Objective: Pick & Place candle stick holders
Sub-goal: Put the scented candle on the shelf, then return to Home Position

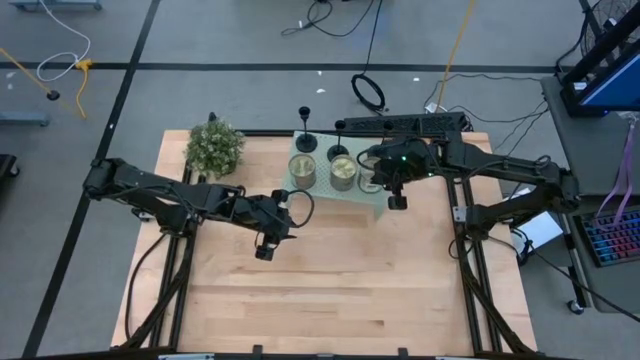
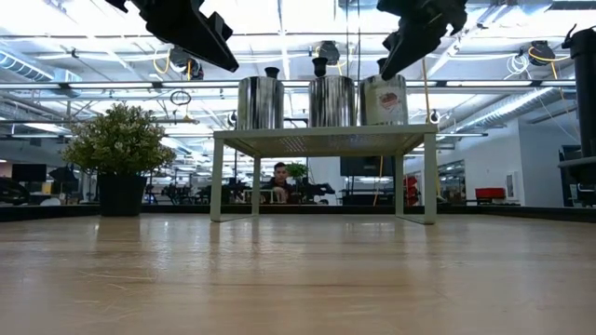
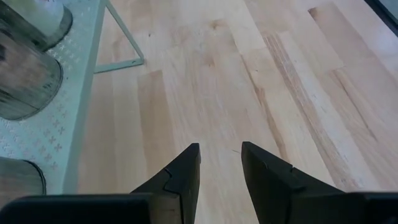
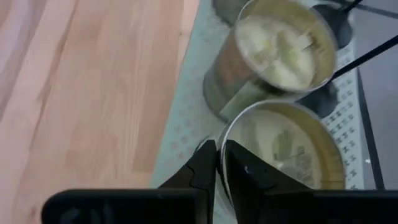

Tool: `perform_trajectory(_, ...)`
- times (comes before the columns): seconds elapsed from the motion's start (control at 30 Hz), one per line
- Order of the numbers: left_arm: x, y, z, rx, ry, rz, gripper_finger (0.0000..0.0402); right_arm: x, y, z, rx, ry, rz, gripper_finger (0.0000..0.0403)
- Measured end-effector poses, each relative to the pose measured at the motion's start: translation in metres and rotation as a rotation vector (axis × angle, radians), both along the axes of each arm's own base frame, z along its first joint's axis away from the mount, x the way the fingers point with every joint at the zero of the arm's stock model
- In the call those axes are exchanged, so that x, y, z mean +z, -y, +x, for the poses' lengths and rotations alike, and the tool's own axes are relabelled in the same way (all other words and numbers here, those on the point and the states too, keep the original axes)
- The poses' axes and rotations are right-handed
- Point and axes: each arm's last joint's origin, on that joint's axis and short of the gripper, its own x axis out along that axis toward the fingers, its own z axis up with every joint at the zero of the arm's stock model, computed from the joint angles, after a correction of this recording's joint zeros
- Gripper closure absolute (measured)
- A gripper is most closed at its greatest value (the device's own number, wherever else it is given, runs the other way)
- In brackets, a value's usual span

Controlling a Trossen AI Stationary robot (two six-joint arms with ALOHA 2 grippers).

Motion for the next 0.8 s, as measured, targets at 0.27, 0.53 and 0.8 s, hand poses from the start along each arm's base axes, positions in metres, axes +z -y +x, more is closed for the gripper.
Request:
perform_trajectory(0.27, 0.004, 0.0, 0.004, 0.024, 0.057, -0.033, 0.0277, 0.001, 0.0, 0.0, -0.044, 0.014, 0.036, 0.0374)
perform_trajectory(0.53, 0.011, 0.0, 0.002, 0.086, 0.101, -0.032, 0.0277, 0.009, -0.004, -0.012, -0.055, 0.038, 0.049, 0.0374)
perform_trajectory(0.8, 0.042, -0.001, -0.025, 0.217, 0.242, 0.027, 0.0277, 0.029, -0.01, -0.031, -0.062, 0.145, 0.038, 0.0374)
